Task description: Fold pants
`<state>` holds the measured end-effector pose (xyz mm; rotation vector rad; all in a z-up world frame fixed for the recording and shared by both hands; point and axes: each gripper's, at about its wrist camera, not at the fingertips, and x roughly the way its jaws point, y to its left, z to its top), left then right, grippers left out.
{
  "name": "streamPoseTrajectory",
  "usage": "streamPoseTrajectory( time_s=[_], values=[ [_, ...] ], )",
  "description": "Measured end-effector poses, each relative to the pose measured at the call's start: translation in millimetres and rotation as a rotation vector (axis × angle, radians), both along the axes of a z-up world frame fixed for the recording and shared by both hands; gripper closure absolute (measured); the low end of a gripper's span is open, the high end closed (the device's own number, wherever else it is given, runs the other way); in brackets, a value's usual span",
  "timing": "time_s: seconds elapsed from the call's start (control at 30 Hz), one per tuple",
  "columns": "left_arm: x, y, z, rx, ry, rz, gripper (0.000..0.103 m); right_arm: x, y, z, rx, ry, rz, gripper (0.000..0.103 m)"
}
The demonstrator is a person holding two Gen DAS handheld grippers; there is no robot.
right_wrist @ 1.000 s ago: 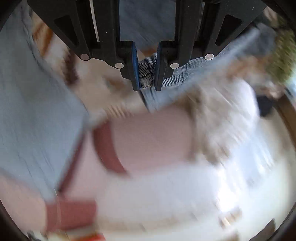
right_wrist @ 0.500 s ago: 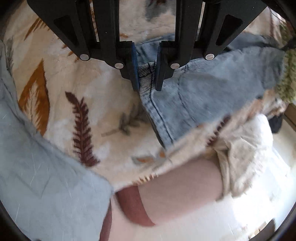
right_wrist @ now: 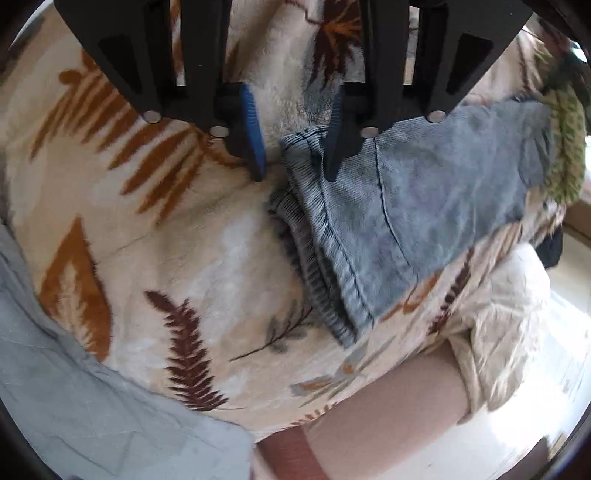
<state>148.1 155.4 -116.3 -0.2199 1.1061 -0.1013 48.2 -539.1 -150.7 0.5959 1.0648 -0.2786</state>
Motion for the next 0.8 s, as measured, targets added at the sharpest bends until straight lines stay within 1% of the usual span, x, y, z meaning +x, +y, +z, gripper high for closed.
streamPoseTrajectory(
  time_s=[0.03,0.07,0.1,0.13,0.17,0.2,0.23,0.27,0.3,0.43,0.53,0.57,0.6,0.63,0.67,0.7,0.73,0.8],
  values=[
    [-3.4,-6.2,11.9,0.027,-0.041,-0.019,0.095,1.1,-2.2,7.4,-0.024,-0.002,-0.003,0.067],
    [-5.8,-14.0,25.1,0.037,-0.081,-0.039,0.095,2.5,-3.1,17.2,-0.057,-0.014,-0.001,0.065],
    [-6.6,-22.5,36.9,0.026,-0.116,-0.057,0.095,4.9,-4.9,25.8,-0.069,-0.044,0.001,0.064],
    [-6.8,-32.2,46.9,-0.002,-0.145,-0.081,0.095,7.0,-6.9,34.5,-0.057,-0.083,-0.001,0.058],
    [-6.3,-45.5,55.3,-0.038,-0.169,-0.117,0.094,8.7,-8.4,39.5,-0.038,-0.119,-0.006,0.05],
    [-4.2,-61.0,60.6,-0.061,-0.183,-0.155,0.094,13.7,-9.9,45.2,-0.017,-0.156,-0.014,0.045],
    [-1.7,-77.3,62.9,-0.073,-0.192,-0.188,0.091,20.0,-9.7,48.3,-0.011,-0.175,-0.021,0.039],
    [2.7,-93.7,62.3,-0.082,-0.195,-0.221,0.087,27.2,-8.4,49.4,-0.015,-0.18,-0.02,0.038],
    [9.0,-110.1,59.3,-0.09,-0.188,-0.248,0.086,38.8,-9.4,48.7,-0.017,-0.177,-0.013,0.038],
    [23.6,-174.2,27.6,-0.138,-0.105,-0.343,0.086,86.1,-12.2,35.1,-0.01,-0.117,-0.016,0.038],
    [17.8,-222.0,11.7,-0.149,-0.072,-0.425,0.086,111.9,-16.8,23.0,-0.018,-0.052,-0.002,0.039],
    [17.4,-238.3,7.5,-0.15,-0.067,-0.458,0.086,119.2,-17.1,17.7,-0.008,-0.017,0.014,0.045],
    [17.1,-252.9,5.2,-0.133,-0.072,-0.485,0.086,124.7,-15.6,11.3,0.014,0.023,0.041,0.05],
    [15.6,-263.3,5.2,-0.108,-0.085,-0.493,0.086,128.4,-13.8,6.7,0.026,0.051,0.063,0.059],
    [17.9,-270.3,3.4,-0.086,-0.093,-0.491,0.086,133.0,-10.3,2.7,0.017,0.079,0.089,0.067],
    [20.9,-274.2,0.0,-0.084,-0.087,-0.488,0.086,135.9,-5.8,-1.1,-0.013,0.111,0.105,0.073],
    [24.3,-273.8,-4.6,-0.09,-0.069,-0.484,0.086,136.9,-4.1,-3.1,-0.027,0.117,0.107,0.085],
    [30.8,-265.1,-17.5,-0.081,-0.022,-0.449,0.086,137.7,-1.7,-1.7,-0.031,0.08,0.112,0.088]
  ],
)
